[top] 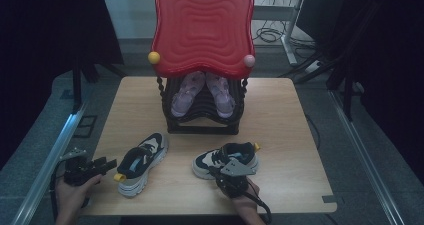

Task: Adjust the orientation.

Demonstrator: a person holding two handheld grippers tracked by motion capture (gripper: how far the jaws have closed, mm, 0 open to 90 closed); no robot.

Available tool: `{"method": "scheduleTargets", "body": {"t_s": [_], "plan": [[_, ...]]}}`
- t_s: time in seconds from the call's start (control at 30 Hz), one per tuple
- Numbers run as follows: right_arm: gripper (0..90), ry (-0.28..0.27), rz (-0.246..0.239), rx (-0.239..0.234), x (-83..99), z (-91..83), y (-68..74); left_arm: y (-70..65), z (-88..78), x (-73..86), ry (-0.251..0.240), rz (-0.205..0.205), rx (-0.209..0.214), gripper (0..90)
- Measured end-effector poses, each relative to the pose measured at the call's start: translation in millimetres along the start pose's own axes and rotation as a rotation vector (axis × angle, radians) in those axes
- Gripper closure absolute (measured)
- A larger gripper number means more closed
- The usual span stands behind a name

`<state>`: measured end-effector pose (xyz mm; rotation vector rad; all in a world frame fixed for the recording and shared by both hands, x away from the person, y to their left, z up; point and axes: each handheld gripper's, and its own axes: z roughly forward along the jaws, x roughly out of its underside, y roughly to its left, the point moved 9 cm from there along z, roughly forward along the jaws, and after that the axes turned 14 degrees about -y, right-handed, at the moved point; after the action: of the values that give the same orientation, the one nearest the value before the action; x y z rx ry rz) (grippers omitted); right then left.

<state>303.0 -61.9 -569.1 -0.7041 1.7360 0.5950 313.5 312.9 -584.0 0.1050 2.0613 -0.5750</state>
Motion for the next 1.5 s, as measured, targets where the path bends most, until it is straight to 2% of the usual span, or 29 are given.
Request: {"method": "scheduleTargets", "body": {"t_s": [0.6,0.77,0.93,1.1,1.23,1.4,1.5], "plan": [[89.5,-0.011,0.007,0.016,-2.1,10.6,-1.0,0.3,1.4,1.7,0.007,0.0,0.001,43.0],[89.4,-0.038,0.008,0.012,-6.3,4.8,-0.4,1.1,0.9,1.6,0.007,0.0,0.001,43.0],[89.2,-0.083,0.023,0.016,-17.5,-13.0,-5.1,1.4,1.7,2.7,0.011,0.002,0.002,42.9],[89.6,-0.137,0.087,0.035,-29.3,-36.3,-23.2,0.8,1.9,2.6,0.01,0.002,0.001,43.0],[89.6,-0.177,0.125,0.08,-37.8,-54.0,-44.7,1.3,2.0,2.6,0.009,0.002,0.0,43.0],[89.6,-0.219,0.152,0.134,-47.2,-69.9,-67.5,1.9,1.7,2.8,0.011,0.002,0.001,43.0],[89.6,-0.235,0.151,0.161,-51.4,-76.4,-79.2,2.0,1.4,2.6,0.01,0.001,0.001,42.9]]}}
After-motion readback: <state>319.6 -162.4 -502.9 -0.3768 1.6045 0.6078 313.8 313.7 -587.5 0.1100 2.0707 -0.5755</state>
